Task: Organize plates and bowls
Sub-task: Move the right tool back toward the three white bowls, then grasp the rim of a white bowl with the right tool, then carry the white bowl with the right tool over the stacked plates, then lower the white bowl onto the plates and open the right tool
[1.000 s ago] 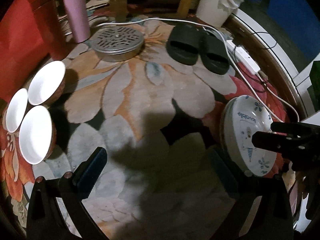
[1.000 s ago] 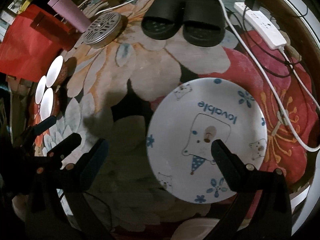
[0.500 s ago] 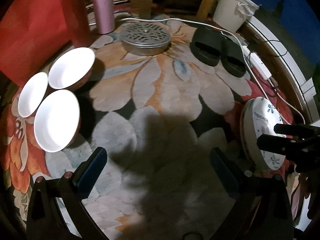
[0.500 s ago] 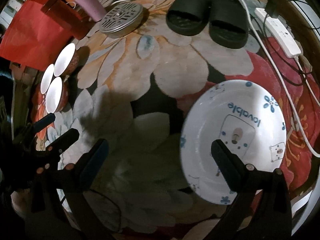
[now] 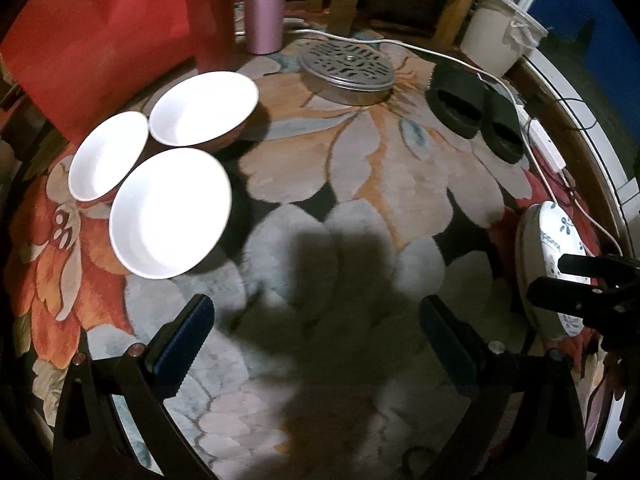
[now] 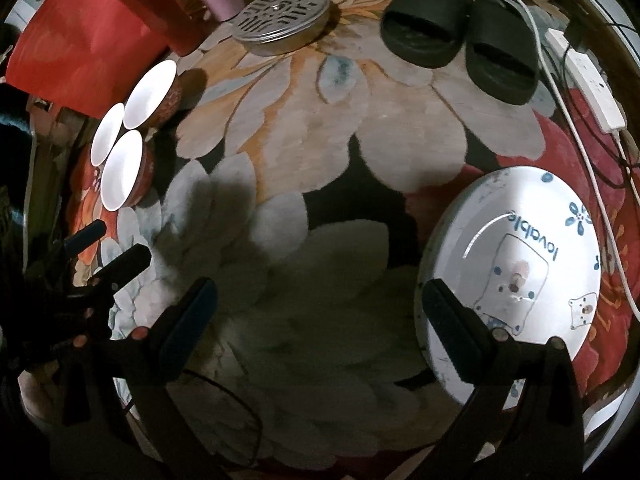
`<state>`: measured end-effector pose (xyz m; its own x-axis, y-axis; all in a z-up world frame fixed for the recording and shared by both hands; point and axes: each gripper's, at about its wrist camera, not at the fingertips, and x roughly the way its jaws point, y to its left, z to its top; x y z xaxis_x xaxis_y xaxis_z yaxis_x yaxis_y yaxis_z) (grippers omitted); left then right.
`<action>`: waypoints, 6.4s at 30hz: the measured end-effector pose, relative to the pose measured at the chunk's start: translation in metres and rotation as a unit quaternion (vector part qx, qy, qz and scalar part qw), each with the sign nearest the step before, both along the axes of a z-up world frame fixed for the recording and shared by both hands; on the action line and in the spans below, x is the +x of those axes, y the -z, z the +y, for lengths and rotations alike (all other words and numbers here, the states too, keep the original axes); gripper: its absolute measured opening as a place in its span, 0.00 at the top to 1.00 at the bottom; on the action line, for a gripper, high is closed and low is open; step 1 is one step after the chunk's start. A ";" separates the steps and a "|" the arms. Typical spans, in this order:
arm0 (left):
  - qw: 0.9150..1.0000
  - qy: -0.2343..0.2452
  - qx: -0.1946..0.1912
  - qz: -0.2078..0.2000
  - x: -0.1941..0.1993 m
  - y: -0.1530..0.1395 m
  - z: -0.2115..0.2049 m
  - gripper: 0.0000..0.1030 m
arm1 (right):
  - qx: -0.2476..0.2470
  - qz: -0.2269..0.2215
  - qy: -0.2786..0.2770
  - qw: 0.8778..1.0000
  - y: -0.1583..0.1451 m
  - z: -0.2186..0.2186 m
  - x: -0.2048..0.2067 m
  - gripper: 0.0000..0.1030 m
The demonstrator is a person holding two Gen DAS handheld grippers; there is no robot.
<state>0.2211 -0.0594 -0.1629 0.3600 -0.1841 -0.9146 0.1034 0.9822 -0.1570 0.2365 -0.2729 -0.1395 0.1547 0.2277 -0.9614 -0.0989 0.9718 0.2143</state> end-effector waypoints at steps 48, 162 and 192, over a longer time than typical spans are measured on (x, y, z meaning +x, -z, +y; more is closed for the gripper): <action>0.985 -0.172 0.007 -0.004 0.019 0.022 0.156 0.01 | 0.078 -0.001 -0.114 0.990 0.024 0.164 0.079 0.01; 0.985 0.129 -0.053 0.098 -0.010 0.018 -0.286 0.93 | 0.055 0.068 0.163 0.983 0.019 -0.198 -0.054 0.89; 0.987 0.139 -0.042 0.066 -0.008 -0.002 -0.277 0.79 | 0.065 0.075 0.184 0.978 0.015 -0.201 -0.054 0.86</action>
<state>0.2131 -0.3366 -0.1607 0.1637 -0.3367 -0.9273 0.3408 0.9014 -0.2672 0.1827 -0.4743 -0.1548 0.1084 0.3056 -0.9460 0.2951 0.8988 0.3242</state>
